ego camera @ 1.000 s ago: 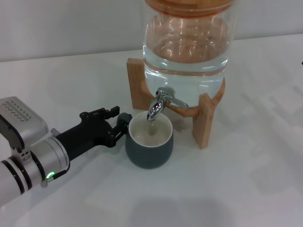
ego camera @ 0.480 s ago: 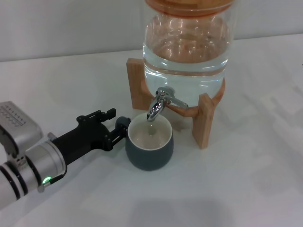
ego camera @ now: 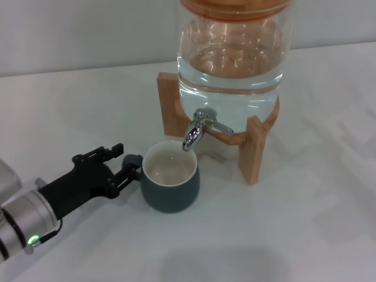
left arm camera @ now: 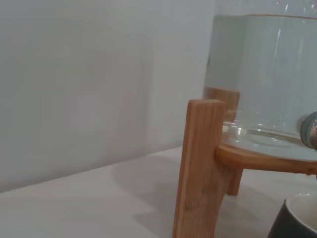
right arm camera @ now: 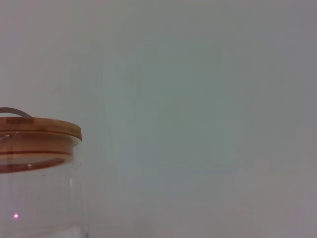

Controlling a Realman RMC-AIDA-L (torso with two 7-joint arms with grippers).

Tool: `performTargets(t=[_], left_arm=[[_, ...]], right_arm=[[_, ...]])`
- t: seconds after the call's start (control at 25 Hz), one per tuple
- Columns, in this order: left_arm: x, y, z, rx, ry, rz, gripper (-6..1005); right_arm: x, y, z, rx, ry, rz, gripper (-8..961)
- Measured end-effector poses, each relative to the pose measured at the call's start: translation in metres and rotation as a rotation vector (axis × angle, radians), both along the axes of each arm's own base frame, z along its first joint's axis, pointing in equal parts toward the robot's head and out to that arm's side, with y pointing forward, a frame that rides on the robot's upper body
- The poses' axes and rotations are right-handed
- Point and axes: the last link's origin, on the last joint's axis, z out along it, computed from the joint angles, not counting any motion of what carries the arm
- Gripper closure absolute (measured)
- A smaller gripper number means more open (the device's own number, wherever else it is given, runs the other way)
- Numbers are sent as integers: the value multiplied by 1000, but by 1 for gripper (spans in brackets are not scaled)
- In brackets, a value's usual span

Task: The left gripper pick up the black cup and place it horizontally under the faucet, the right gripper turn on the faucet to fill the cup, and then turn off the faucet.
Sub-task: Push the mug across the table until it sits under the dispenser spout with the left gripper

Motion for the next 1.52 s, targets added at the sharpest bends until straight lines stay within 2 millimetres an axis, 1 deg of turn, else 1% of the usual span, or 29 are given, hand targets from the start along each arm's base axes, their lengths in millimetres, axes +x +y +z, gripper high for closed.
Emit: performTargets(t=[0.2,0.44,0.76,0.96,1.12,1.2,1.52], left_arm=[[-7,-2,7,13,-6,14,499],[-4,1,6,9,-2,7,498],[7,8,-1,-9,0,-2,498],[14,10,-12,-36,20,-1,499],[17,13,-16,-46,41,-1,481],[21,14,-19,-51,38,-9,472],[29,21,-16,-49,37,-38,437]], right_arm=[[0,0,0,-1,1,-1,84],[0,0,-1,-1,2,0,84],[-2,3,-1,-1,2,7,85],[-3,4,-1,-1,2,9,85],[-3,5,-1,-1,1,11,85],[-4,6,-1,-1,0,10,85],[-3,6,-1,-2,1,8,85]])
